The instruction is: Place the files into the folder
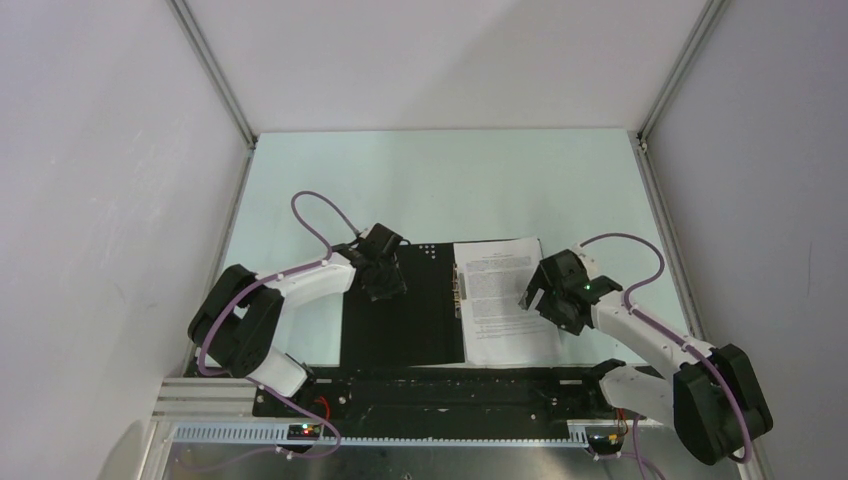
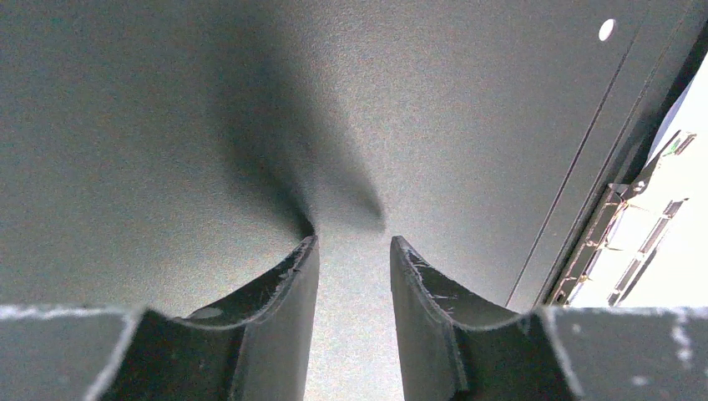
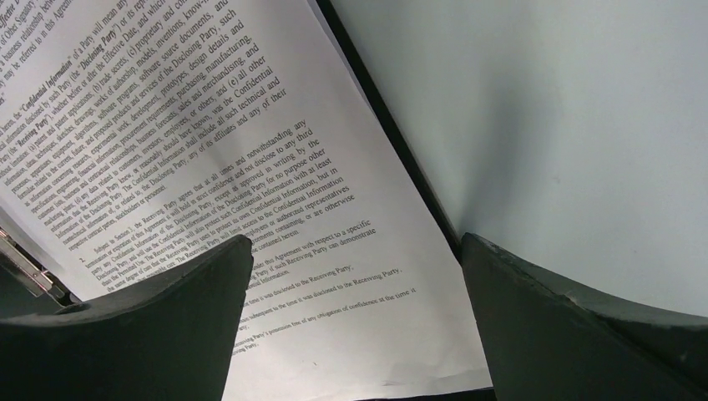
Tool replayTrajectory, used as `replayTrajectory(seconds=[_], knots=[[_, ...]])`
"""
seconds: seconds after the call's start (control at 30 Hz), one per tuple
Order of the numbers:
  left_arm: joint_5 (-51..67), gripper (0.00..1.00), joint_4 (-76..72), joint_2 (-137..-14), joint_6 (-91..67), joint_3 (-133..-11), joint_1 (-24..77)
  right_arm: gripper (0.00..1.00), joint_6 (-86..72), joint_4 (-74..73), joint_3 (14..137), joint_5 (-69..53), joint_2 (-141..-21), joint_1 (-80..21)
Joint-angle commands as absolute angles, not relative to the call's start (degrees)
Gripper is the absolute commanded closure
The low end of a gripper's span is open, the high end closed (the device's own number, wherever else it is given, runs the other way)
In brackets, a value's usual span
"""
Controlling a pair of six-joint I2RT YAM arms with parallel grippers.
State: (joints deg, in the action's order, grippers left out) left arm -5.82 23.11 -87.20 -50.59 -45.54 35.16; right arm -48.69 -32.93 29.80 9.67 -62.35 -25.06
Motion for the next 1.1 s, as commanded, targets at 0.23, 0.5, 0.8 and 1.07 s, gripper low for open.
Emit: replayTrajectory(seconds=[0.23,0.5,0.8,1.07], knots=[[-5.77,0.58,23.31,-85.97,-51.15,-46.16,34.85,0.00,-53.10,-34.18,29.88,13.07,-61.57,-27.34],[-5.65,0.58,23.12,-86.53,-51.33,-46.18,34.85,0.01,-53.10,-34.51,29.88,13.82,-59.97,-28.67],[-5.52,0.58,22.98,-86.72,-51.40,-45.96,34.89,0.01,-53.68,-35.66,30.15,15.91,-59.82,-28.88],[-5.38,0.58,22.87,-87.08,-51.48,-45.88,34.89,0.00,-54.69,-36.64,30.15,16.04,-60.08,-30.08]])
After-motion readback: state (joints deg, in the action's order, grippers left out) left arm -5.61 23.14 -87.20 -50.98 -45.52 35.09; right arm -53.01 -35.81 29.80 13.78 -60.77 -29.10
